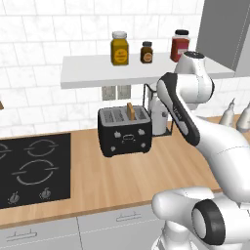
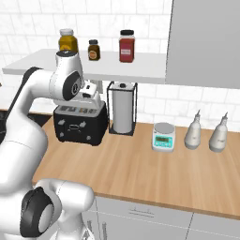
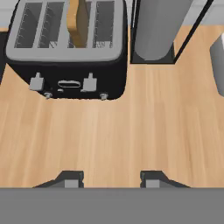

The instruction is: Start the toaster. Once the lever pops up, take the bread to the plate on the dining counter.

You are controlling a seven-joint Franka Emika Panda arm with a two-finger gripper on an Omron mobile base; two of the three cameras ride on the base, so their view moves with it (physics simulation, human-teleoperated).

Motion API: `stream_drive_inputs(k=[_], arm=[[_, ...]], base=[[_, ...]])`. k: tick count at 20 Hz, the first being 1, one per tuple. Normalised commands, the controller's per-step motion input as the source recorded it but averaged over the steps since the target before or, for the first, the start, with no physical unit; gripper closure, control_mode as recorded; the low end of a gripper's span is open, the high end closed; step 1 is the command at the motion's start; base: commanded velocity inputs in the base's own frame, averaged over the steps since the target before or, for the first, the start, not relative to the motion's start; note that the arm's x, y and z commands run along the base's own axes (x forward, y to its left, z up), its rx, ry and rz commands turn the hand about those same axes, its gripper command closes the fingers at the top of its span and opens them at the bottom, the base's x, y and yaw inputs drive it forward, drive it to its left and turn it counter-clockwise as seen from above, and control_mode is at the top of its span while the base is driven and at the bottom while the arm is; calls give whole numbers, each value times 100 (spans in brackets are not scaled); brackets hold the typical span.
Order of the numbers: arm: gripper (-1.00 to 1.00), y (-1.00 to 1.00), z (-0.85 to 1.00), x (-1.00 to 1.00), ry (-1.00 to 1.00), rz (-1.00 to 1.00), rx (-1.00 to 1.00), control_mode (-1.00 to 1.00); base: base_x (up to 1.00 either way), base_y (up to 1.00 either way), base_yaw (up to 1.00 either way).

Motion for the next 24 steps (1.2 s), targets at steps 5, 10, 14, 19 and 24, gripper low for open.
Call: stream_drive_inputs(k=[5, 10, 14, 19, 24], arm=[[-100, 0, -3, -6, 0, 0, 0, -100], [-100, 17, -36, -4, 10, 0, 1, -100], [-100, 34, -53, 9, 0, -6, 0, -100], [-100, 14, -55, 33, -1, -10, 1, -100], [-100, 0, -48, 51, -4, -14, 0, -100]], base=[[0, 0, 0], [0, 0, 0], [0, 0, 0], [0, 0, 0], [0, 0, 0]])
